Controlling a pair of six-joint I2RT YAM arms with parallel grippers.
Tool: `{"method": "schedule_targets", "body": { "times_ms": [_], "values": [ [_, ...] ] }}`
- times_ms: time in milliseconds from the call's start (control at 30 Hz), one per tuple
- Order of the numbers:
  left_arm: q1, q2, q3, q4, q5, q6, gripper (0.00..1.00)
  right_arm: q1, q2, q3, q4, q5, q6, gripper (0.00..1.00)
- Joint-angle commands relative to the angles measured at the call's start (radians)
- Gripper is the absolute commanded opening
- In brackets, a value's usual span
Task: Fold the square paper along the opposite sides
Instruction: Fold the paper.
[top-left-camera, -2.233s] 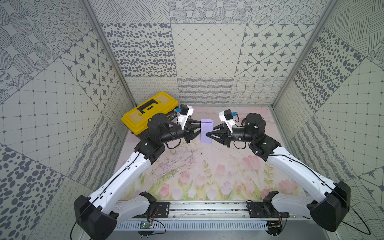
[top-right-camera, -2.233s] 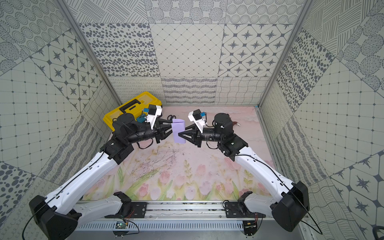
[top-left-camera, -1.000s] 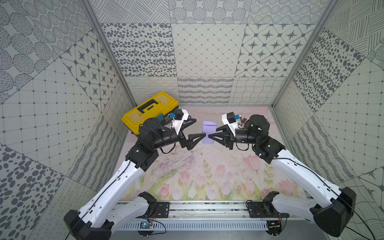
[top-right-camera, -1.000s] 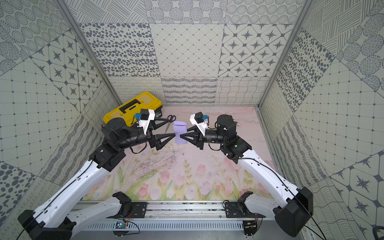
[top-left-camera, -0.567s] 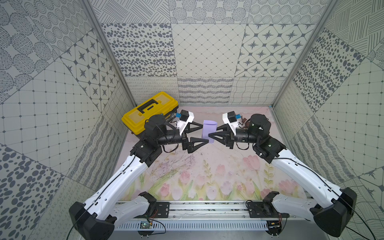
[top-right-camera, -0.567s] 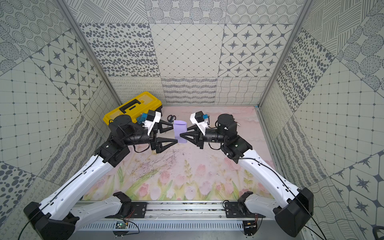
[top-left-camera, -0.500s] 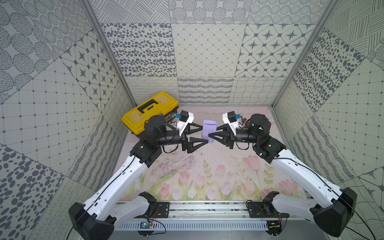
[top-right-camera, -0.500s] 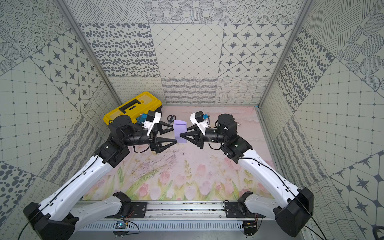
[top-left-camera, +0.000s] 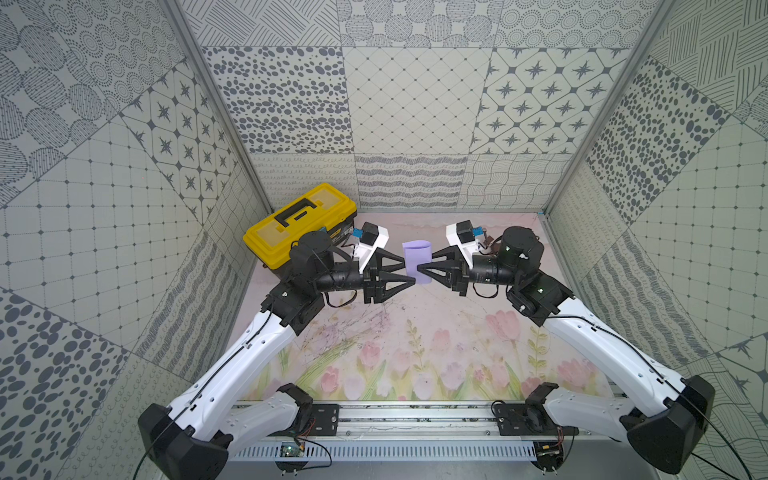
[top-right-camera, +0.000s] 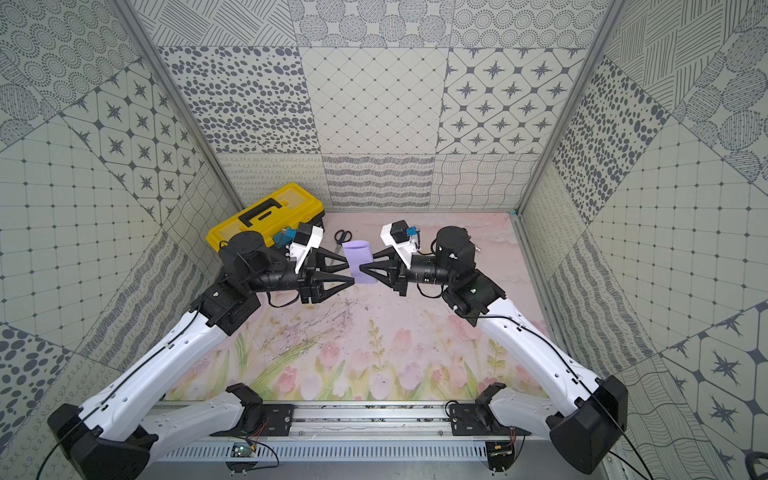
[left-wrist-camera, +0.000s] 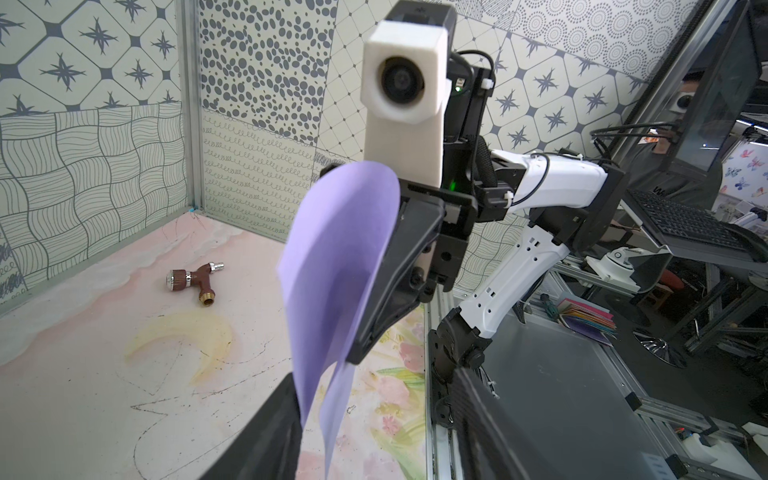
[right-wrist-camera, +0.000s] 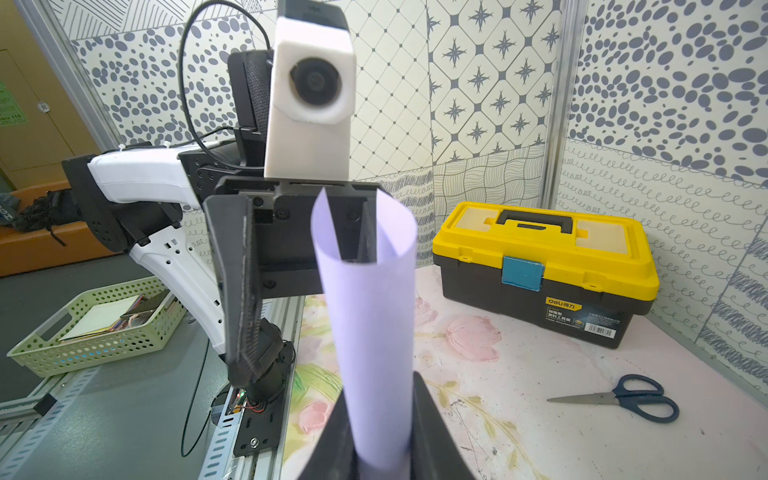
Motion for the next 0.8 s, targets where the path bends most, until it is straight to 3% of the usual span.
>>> {"method": "schedule_targets", "body": {
  "times_ms": [0,767],
  "values": [
    [-0.002,0.0,0.001,0.03,-0.001,-0.005,0.59,0.001,0.0,0.022,0.034,0.004,-0.011,0.22],
    [-0.003,-0.01,0.004,0.041,-0.036,-0.003,0.54,0.001,0.014,0.02,0.042,-0.011,0.006,0.23]
  ]
}}
